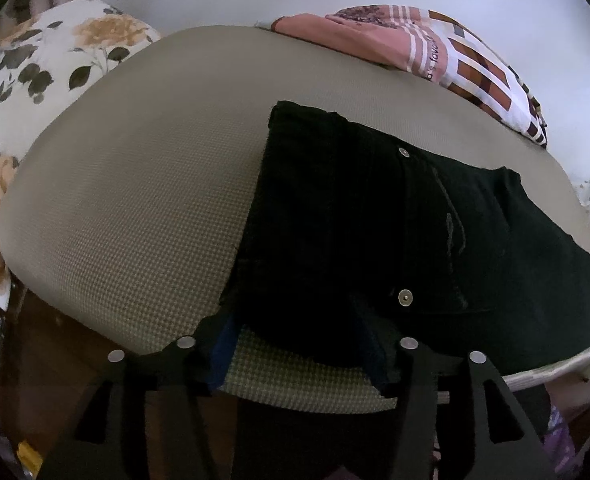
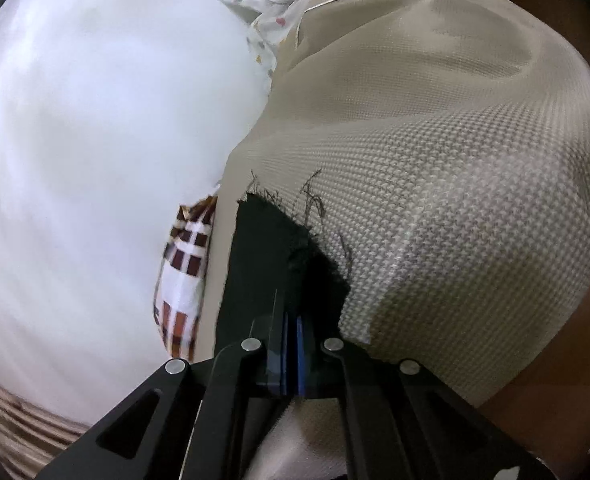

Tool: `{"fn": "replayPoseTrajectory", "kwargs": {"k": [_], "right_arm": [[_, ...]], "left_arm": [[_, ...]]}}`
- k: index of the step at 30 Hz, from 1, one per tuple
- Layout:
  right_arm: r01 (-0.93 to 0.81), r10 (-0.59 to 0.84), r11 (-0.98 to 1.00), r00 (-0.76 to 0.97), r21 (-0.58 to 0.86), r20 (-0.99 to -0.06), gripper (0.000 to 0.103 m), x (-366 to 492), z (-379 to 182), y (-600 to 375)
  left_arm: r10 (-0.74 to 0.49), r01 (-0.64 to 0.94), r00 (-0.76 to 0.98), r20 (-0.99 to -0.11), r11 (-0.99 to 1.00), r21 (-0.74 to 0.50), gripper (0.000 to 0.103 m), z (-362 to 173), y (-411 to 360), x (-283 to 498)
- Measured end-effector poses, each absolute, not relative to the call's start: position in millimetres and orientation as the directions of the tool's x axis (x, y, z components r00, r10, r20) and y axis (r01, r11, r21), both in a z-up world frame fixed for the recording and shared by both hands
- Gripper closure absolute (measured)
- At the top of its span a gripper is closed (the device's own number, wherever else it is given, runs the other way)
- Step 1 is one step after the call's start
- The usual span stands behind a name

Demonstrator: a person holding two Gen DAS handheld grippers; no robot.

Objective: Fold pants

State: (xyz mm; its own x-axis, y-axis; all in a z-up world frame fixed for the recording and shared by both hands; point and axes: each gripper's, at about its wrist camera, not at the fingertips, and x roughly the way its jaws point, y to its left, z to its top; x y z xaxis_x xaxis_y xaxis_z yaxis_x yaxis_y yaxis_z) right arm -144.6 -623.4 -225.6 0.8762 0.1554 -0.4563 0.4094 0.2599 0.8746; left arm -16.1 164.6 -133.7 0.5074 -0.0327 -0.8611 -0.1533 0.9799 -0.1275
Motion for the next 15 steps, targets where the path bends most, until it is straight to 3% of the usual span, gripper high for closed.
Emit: {"fn": "replayPoseTrajectory", "kwargs": {"k": [4, 6, 7, 8, 10, 12, 15], "right_arm": [[0.438, 0.158, 0.279, 0.857, 0.855, -0.491, 0.102, -147.7, -220.1, -634.8], [0.516, 0.074, 0.314, 0.824, 0.797, -0.562, 0.098, -152.6, -203.5, -643.0], [0.565, 0.003, 0.348, 0.797, 0.748, -0.603, 0.089, -155.0, -189.9, -644.6], [0.604, -0.058, 0.372, 0.773, 0.705, -0.632, 0.089, -156.6, -176.2, -644.8], [0.575, -0.095, 0.416, 0.798, 0.705, -0.595, 0.089, -152.7, -143.8, -637.7], [0.449, -0.013, 0.492, 0.860, 0.746, -0.510, 0.089, -130.3, -116.3, -616.1], [0.083, 0.365, 0.641, 0.842, 0.763, -0.397, 0.089, -50.1, -77.1, -528.6]], "left_arm": [[-0.010, -0.151, 0.487, -0.874, 0.984, -0.096, 0.027, -134.7, 158.4, -13.2], [-0.009, -0.170, 0.471, -0.882, 0.980, -0.101, 0.026, -134.9, 160.3, -12.1], [-0.014, -0.178, 0.472, -0.882, 0.978, -0.111, 0.026, -134.4, 161.4, -12.2], [-0.013, -0.188, 0.477, -0.879, 0.975, -0.116, 0.026, -133.1, 162.7, -13.2], [0.013, -0.212, 0.498, -0.867, 0.971, -0.107, 0.026, -127.4, 165.5, -15.8], [0.042, -0.237, 0.527, -0.849, 0.966, -0.099, 0.026, -118.9, 168.5, -19.2], [0.068, -0.261, 0.570, -0.819, 0.960, -0.102, 0.026, -106.1, 172.9, -25.1]]}}
